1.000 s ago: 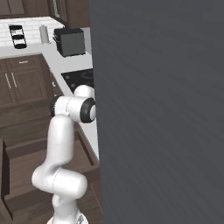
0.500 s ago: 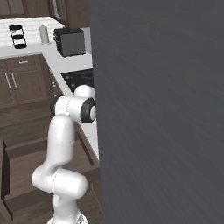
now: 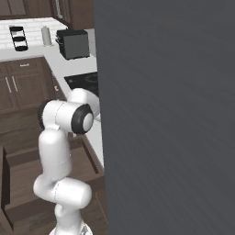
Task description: Pick up the knife from the drawer and place it on the cutting board. Then place the meat from the plate to the cutting board.
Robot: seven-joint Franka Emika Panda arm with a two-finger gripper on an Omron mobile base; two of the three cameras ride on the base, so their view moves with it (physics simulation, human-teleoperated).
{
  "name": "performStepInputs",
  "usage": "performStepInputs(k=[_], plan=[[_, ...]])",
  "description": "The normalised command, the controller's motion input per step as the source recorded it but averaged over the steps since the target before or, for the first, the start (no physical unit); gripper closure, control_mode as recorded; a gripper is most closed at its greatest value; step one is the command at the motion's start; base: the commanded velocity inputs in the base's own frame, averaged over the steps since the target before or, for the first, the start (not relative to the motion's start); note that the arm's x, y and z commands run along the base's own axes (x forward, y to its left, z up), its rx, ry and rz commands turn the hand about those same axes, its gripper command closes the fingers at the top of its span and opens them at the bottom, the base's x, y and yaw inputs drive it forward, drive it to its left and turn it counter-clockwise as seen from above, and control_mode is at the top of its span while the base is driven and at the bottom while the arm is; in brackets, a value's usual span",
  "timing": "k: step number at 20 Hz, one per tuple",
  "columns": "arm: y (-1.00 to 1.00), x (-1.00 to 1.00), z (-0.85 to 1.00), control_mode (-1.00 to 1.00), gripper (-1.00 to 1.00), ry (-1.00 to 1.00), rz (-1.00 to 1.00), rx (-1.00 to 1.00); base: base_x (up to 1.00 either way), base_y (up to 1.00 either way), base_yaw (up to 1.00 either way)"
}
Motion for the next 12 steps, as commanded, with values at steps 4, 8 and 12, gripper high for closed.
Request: performStepInputs(k=[4, 8, 12], plan=[[0.00, -1.00, 0.66, -1.00, 1.00, -0.04, 0.00, 0.00, 0.00, 0.00, 0.00], [-0.10, -0.94, 0.48, -1.00, 1.00, -0.02, 0.00, 0.00, 0.00, 0.00, 0.00], [-0.24, -0.87, 0.37, -1.00, 1.00, 0.00, -0.03, 0.00, 0.00, 0.00, 0.00]])
